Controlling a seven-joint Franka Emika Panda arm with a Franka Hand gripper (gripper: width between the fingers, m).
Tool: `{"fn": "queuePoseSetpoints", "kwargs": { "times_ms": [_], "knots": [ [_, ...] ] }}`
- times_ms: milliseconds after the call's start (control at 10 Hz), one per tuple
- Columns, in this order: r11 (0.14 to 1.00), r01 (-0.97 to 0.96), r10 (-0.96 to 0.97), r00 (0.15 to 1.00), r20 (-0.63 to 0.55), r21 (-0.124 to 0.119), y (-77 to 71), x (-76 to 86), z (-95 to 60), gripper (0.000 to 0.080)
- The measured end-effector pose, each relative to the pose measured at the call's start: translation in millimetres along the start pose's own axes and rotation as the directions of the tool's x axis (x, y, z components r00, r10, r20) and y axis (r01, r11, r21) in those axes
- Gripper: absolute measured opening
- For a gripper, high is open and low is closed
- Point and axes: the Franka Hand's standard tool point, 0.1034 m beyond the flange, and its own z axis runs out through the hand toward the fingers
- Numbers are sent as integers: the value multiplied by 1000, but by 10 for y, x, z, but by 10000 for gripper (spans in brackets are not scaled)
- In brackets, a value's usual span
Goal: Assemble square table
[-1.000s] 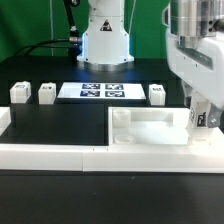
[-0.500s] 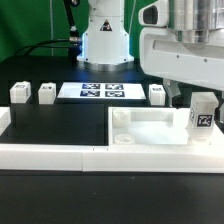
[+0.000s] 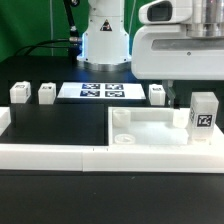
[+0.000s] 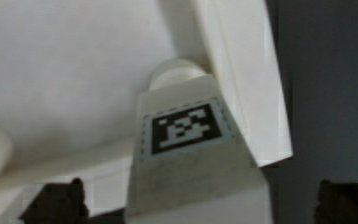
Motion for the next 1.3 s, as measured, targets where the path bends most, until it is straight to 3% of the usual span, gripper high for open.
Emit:
{"fn": "queuePoseSetpoints", "kwargs": {
  "times_ms": [200,400,500,800,1000,1300],
  "knots": [
    [999,-35,35,999,2,1,6,-3,11,649],
    [999,-44,44,999,3,1,9,-4,16,386],
    [993,-117,117,993,4,0,25,-5,19,291],
    [942,-336,336,942,4,-4,53,-5,24,291],
    [800,-599,599,800,-37,4,22,-113,25,291],
    [562,-826,827,561,-25,33,41,-118,24,292]
  ]
}}
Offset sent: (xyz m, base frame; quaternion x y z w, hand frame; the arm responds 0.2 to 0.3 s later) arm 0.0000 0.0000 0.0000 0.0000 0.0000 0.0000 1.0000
